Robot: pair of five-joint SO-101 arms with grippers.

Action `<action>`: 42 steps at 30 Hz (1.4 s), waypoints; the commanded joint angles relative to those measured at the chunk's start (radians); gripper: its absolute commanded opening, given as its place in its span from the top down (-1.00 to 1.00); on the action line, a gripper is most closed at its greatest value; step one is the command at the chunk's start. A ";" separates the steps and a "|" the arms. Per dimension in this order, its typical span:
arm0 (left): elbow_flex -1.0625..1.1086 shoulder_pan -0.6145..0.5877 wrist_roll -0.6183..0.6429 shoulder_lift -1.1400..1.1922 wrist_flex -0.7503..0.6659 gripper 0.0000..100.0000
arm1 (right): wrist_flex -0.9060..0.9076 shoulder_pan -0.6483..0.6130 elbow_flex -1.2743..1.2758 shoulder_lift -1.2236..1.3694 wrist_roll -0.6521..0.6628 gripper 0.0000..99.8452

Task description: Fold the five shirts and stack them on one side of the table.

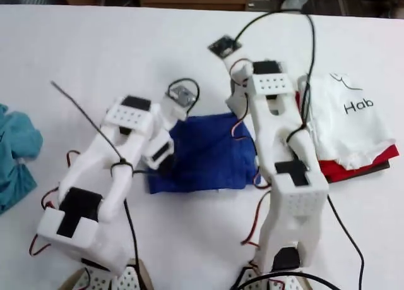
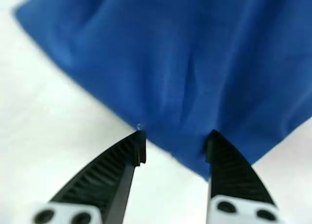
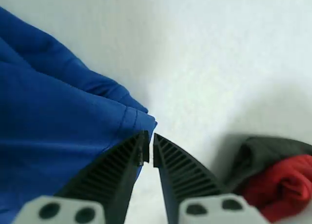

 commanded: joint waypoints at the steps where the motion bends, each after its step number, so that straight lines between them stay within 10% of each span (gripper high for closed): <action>1: -0.162 -0.003 -0.011 -0.104 0.087 0.55 | 0.096 -0.004 -0.032 -0.136 -0.009 0.78; 6: -0.265 -0.054 -0.006 -0.215 0.164 0.55 | 0.170 -0.022 0.021 -0.139 0.000 0.42; 26: -0.268 -0.474 -0.152 -0.287 0.311 0.55 | -0.010 -0.196 -0.037 -0.039 0.603 0.46; 42: -0.145 -0.715 -0.267 -0.287 0.295 0.55 | 0.329 -0.278 -0.508 0.340 0.858 0.29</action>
